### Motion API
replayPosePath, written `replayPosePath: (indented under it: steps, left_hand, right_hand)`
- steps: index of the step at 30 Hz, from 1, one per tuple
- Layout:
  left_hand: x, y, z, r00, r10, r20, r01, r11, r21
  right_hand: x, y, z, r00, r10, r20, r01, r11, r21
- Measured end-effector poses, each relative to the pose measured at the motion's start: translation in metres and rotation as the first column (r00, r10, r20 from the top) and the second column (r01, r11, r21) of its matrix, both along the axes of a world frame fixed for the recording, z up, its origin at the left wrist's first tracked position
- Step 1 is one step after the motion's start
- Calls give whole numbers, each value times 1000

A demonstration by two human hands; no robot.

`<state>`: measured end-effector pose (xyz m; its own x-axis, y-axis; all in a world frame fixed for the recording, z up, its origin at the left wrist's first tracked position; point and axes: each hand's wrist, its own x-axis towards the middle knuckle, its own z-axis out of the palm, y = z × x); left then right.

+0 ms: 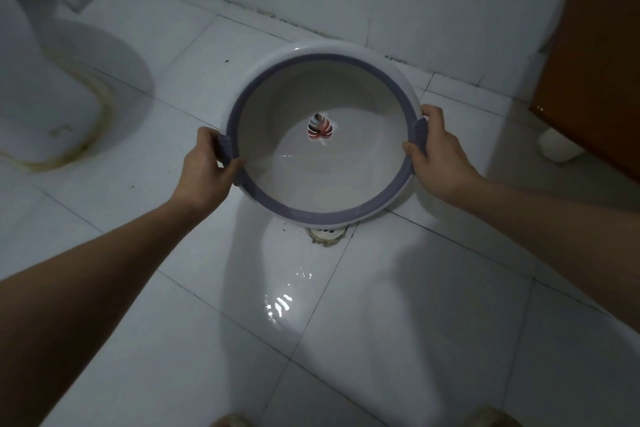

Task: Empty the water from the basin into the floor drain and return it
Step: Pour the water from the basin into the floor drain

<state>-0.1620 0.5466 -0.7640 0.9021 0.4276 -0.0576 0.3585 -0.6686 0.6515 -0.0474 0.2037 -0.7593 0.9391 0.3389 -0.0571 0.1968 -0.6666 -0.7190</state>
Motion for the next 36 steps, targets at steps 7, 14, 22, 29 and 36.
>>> replayPosePath:
  steps: [7, 14, 22, 29, 36]
  left_hand:
    - [-3, -2, 4, 1000, 5, -1, -5, 1000, -13]
    - [-3, -1, 5, 1000, -4, 9, 4, 1000, -9]
    - [-1, -2, 5, 1000, 3, 21, -3, 1000, -15]
    - [-1, -2, 5, 1000, -2, 31, 2, 1000, -9]
    - [0, 2, 5, 999, -4, 45, 4, 1000, 1]
  right_hand:
    - [-2, 1, 2, 1000, 0, -11, 0, 1000, 14]
    - [-3, 1, 4, 1000, 0, -1, 0, 1000, 11]
    - [-1, 0, 3, 1000, -7, 5, 7, 1000, -2]
    - [-3, -1, 6, 1000, -3, 17, 2, 1000, 3]
    - [-1, -1, 7, 999, -5, 32, 5, 1000, 3]
